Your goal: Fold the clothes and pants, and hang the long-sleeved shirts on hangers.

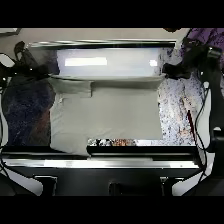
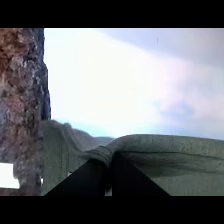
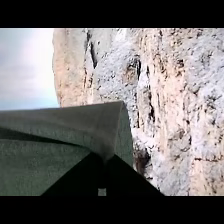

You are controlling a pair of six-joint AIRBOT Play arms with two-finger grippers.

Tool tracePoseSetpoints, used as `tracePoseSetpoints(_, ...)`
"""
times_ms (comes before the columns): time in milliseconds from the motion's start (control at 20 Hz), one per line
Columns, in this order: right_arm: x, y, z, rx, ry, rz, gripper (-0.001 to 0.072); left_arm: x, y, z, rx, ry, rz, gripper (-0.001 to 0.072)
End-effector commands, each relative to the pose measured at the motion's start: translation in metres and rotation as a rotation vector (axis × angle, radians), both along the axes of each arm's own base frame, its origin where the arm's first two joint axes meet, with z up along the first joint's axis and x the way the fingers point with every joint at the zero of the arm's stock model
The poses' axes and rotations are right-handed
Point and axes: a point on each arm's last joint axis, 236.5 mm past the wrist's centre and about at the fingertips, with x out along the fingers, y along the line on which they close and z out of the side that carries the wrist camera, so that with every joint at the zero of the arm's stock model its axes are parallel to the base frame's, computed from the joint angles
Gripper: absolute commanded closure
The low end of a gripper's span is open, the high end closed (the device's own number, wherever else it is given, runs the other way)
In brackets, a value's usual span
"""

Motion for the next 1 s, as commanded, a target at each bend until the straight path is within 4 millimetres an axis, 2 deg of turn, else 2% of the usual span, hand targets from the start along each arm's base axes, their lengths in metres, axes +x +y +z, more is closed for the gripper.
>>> tracePoseSetpoints(0,0.024,-0.001,-0.034,-0.004,-0.023,-0.002,0.0681,0.033,0.001,-0.029,0.007,-0.068,0.018,0.0691)
tracePoseSetpoints(100,0.020,0.000,-0.036,-0.002,-0.002,0.001,0.0681,0.027,-0.002,-0.034,0.019,-0.044,-0.015,0.0690)
tracePoseSetpoints(200,0.007,0.001,-0.042,-0.001,0.059,0.011,0.0681,0.012,-0.006,-0.043,0.019,0.023,-0.052,0.0691)
tracePoseSetpoints(450,-0.040,0.001,-0.061,-0.009,0.271,0.042,0.0680,-0.040,0.000,-0.066,0.013,0.257,-0.103,0.0691)
tracePoseSetpoints(600,-0.066,0.003,-0.083,0.001,0.414,0.052,0.0680,-0.070,0.007,-0.079,0.048,0.391,-0.125,0.0691)
tracePoseSetpoints(800,-0.087,0.005,-0.115,0.012,0.520,0.052,0.0680,-0.084,0.001,-0.095,0.043,0.463,-0.146,0.0691)
tracePoseSetpoints(950,-0.096,0.004,-0.127,0.011,0.562,0.048,0.0680,-0.096,-0.005,-0.108,0.031,0.530,-0.166,0.0691)
